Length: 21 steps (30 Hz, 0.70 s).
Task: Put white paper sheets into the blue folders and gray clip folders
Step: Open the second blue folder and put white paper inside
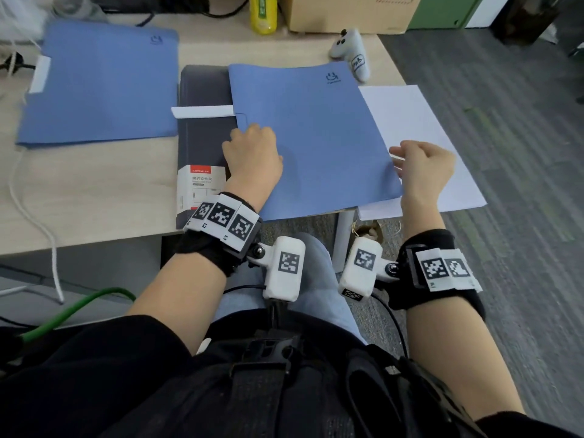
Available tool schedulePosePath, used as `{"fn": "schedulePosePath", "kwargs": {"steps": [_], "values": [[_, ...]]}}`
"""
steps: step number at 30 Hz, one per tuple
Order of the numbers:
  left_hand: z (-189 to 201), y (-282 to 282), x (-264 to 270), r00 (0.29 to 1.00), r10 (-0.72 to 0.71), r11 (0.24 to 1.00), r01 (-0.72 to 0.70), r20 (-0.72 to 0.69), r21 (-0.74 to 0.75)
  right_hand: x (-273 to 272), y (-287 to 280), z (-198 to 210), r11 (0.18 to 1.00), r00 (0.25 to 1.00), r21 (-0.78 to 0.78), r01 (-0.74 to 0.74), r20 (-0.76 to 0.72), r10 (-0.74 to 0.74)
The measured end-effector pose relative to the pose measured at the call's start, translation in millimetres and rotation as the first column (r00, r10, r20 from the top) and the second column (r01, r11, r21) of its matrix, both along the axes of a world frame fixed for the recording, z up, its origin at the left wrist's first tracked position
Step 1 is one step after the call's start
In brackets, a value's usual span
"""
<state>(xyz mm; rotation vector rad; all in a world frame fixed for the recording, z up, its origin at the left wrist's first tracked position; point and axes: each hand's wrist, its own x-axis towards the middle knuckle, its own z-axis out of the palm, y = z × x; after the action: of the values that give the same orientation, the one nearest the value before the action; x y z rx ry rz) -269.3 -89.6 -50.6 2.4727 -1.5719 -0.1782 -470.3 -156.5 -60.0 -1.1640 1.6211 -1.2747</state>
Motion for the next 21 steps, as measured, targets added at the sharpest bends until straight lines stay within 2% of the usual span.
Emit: {"fn": "schedulePosePath", "kwargs": {"steps": [3, 5, 10, 15, 21], "values": [[1.5, -2.3, 3.0, 1.0, 0.004, 1.0, -0.004, -0.02, 0.004, 3.8, -7.6, 2.2, 0.998, 0.937, 0.001, -0.055, -0.344, 0.052], [1.7, -2.8, 5.0, 1.0, 0.003, 1.0, -0.004, -0.03, -0.003, 9.9, -13.4, 3.4, 0.99, 0.873, 0.078, -0.12, -0.467, 0.143], [3.4, -3.9, 14.3, 0.997, -0.013, 1.0, 0.011, -0.07, -0.024, 31.5, -34.4, 6.3, 0.93, 0.766, 0.248, -0.271, -0.53, 0.364], [6.6, -2.7, 28.9, 0.984, -0.033, 0.999, 0.029, -0.174, -0.023, 50.5, -50.3, 7.2, 0.912, 0.781, 0.276, -0.304, -0.475, 0.405], [7.7, -5.0, 44.6, 0.974, -0.089, 0.996, 0.085, -0.208, -0.03, 58.5, -56.2, 2.9, 0.958, 0.852, 0.206, -0.202, -0.446, 0.275]]}}
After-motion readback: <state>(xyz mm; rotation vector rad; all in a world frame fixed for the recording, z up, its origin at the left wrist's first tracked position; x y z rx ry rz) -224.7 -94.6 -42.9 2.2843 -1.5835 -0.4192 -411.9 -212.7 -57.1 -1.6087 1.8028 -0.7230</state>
